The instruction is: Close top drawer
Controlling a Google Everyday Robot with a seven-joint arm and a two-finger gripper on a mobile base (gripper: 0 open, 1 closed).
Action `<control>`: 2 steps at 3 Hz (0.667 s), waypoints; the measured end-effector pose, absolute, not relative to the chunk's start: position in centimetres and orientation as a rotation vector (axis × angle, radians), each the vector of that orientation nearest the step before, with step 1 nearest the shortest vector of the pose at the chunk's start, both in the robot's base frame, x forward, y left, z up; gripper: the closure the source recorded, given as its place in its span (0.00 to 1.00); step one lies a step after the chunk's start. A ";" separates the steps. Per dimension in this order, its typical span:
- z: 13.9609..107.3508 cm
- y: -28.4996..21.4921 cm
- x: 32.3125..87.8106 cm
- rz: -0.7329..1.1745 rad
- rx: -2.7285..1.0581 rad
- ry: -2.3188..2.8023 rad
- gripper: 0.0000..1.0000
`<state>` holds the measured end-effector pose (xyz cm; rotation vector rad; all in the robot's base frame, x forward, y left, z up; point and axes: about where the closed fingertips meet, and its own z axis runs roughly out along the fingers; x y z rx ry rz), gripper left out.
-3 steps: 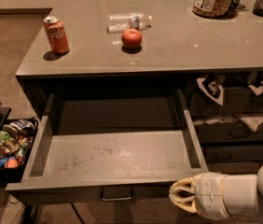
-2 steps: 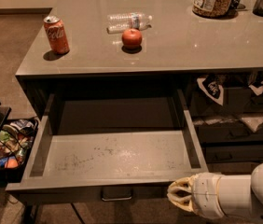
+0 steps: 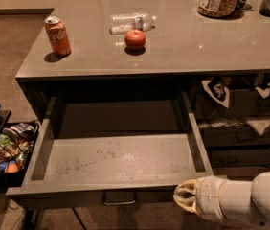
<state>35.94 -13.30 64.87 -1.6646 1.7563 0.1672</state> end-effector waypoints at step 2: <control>62.5 -14.1 43.4 0.183 -1.722 1.803 1.00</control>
Offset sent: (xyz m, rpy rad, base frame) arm 0.0727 -0.0136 -0.0415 -0.0785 0.0961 0.0031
